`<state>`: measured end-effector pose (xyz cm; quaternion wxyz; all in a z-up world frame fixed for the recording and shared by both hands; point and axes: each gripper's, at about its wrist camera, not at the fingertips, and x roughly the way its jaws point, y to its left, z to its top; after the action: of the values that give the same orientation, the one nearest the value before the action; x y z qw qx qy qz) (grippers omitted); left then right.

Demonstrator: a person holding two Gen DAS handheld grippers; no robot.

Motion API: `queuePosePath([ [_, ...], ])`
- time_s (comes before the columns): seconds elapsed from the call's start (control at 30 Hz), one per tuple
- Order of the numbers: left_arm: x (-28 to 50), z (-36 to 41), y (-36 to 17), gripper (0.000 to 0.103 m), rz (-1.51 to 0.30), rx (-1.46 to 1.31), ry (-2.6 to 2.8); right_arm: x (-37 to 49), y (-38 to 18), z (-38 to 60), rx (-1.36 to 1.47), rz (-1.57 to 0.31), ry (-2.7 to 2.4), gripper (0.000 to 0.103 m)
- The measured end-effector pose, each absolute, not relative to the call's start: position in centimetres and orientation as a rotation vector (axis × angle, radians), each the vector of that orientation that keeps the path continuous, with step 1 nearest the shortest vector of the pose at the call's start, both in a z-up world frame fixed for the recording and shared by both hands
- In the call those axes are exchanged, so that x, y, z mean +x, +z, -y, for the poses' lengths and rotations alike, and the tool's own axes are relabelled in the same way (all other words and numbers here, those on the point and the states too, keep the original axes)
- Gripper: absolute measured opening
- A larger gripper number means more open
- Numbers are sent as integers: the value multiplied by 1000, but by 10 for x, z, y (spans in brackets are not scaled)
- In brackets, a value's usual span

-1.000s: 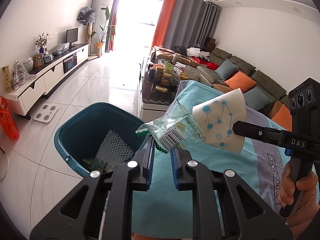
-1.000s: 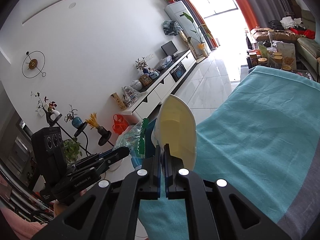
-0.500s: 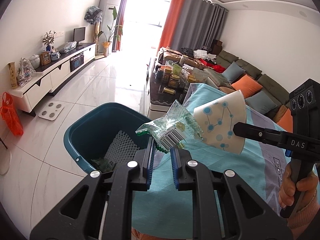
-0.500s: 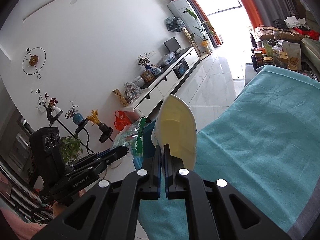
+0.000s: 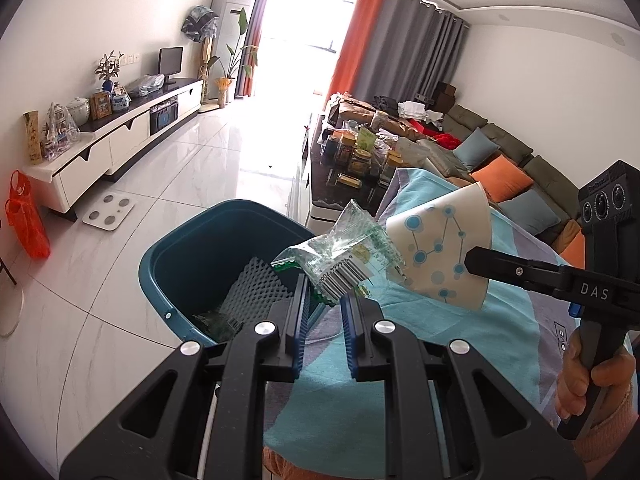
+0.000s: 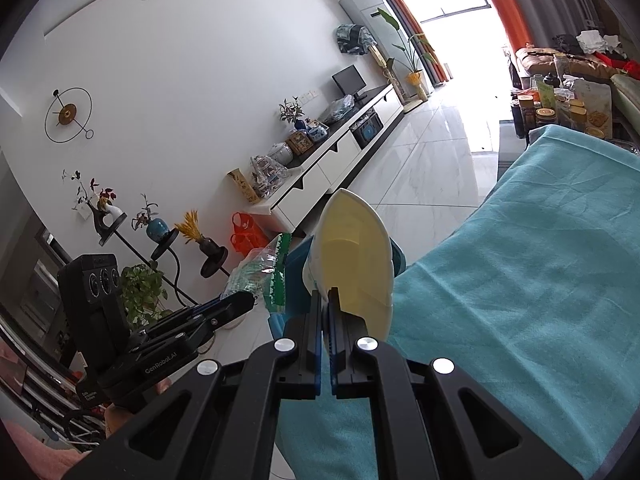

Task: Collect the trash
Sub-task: 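Lower the held wrapper and paper cup into the teal bin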

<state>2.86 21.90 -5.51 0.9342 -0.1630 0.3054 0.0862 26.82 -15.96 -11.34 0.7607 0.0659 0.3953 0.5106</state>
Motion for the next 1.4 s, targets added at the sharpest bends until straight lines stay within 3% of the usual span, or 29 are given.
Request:
queuePosePath([
  [1.4, 45, -234, -82, 16, -659, -385, 274, 272, -123, 106, 76, -918, 1115, 2],
])
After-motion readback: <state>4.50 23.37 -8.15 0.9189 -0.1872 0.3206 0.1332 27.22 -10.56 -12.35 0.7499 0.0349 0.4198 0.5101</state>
